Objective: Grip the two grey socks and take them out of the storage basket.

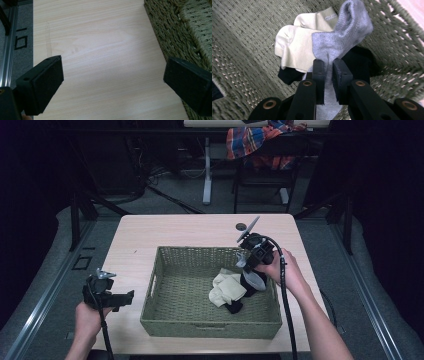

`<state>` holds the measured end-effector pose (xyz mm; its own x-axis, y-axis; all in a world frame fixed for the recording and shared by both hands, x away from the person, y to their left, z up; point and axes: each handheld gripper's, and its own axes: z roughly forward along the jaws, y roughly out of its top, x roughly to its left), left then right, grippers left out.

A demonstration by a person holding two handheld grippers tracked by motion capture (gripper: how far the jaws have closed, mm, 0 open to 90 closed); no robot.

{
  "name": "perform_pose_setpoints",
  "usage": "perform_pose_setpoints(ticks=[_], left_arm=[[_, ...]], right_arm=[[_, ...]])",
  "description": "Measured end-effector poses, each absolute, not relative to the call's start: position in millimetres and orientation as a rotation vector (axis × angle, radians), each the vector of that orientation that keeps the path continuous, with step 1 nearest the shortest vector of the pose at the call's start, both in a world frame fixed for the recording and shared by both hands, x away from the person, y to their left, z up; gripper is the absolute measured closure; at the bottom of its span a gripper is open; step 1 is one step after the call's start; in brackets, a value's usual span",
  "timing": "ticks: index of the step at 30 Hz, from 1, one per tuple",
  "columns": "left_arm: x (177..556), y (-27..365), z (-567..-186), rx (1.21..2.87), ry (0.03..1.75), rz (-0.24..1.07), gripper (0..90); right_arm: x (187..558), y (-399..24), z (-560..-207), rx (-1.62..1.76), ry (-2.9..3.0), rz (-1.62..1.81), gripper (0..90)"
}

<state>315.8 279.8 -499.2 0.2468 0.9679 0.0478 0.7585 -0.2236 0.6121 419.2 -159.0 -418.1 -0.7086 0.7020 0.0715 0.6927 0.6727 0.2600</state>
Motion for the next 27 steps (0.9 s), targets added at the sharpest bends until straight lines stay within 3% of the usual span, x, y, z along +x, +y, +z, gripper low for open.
perform_pose_setpoints(ticks=[27], left_arm=[[317,279,-499,2.059,1.560,0.587,3.0]], right_arm=[[417,-168,-351,1.167,2.745,0.483,81.2]])
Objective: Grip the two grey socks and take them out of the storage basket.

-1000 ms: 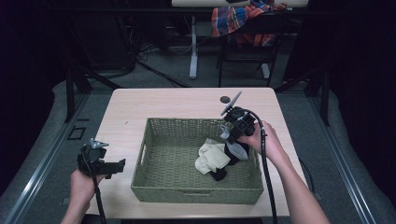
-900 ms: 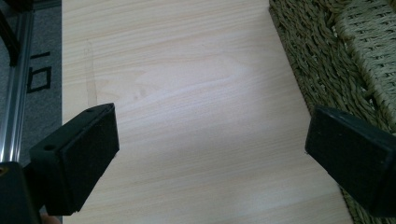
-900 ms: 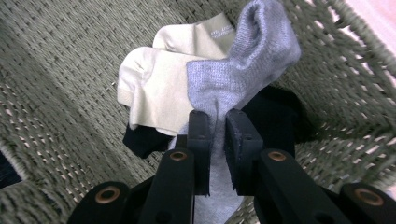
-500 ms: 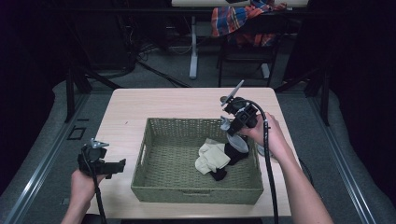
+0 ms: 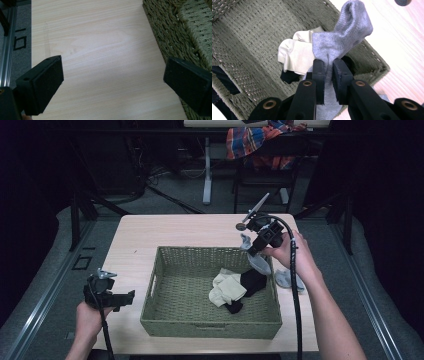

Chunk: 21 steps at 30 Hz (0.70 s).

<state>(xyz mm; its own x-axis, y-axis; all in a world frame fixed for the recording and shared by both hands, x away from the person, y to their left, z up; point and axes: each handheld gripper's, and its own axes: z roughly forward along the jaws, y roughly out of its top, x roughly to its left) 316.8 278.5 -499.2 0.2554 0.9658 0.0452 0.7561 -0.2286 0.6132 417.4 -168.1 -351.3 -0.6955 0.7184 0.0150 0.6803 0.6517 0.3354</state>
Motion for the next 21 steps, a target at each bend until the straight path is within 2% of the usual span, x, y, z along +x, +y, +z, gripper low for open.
perform_pose_setpoints(ticks=[10,21], left_arm=[[317,278,-499,2.060,1.561,0.587,3.0],[317,277,-499,2.061,1.562,0.592,3.0]], right_arm=[[413,-202,-343,1.240,2.690,0.494,81.3],[406,-260,-349,1.378,2.616,0.500,81.3]])
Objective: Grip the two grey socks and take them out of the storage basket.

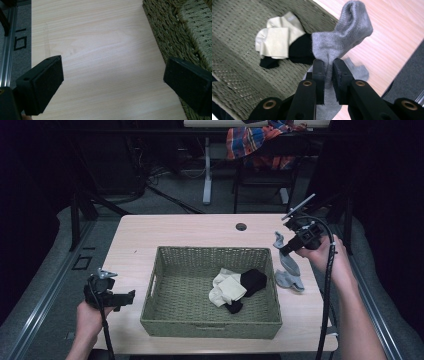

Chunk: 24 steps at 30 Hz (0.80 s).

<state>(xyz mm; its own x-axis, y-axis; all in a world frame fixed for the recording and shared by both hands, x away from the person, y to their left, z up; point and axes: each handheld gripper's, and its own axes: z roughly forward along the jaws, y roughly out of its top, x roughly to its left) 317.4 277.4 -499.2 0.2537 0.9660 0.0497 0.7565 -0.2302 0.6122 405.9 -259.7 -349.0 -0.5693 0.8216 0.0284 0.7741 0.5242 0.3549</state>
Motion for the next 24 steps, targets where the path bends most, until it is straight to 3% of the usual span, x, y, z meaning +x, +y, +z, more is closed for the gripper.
perform_pose_setpoints(ticks=[24], left_arm=[[318,277,-499,2.061,1.563,0.592,3.0]], right_arm=[[408,-309,-403,1.553,2.560,0.449,81.3]])
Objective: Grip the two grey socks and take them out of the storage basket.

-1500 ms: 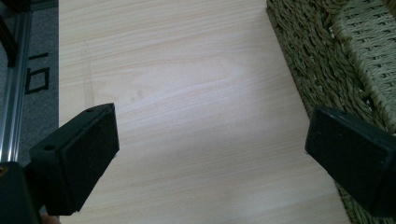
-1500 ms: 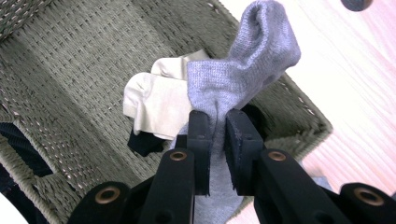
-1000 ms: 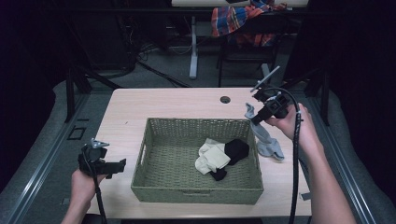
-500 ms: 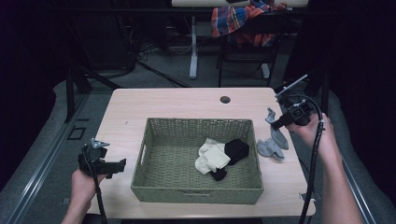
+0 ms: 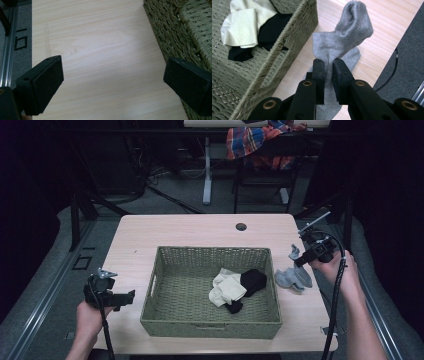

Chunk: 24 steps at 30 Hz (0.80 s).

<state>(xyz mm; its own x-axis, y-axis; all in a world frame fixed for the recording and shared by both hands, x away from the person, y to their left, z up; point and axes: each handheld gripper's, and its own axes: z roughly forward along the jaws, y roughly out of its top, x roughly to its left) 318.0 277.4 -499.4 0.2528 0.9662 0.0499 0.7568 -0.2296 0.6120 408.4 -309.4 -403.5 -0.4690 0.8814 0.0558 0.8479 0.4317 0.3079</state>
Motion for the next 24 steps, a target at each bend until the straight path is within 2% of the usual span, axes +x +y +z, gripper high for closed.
perform_pose_setpoints(ticks=[24], left_arm=[[319,276,-499,2.066,1.554,0.589,3.0]], right_arm=[[428,-322,-479,1.639,2.544,0.337,81.3]])
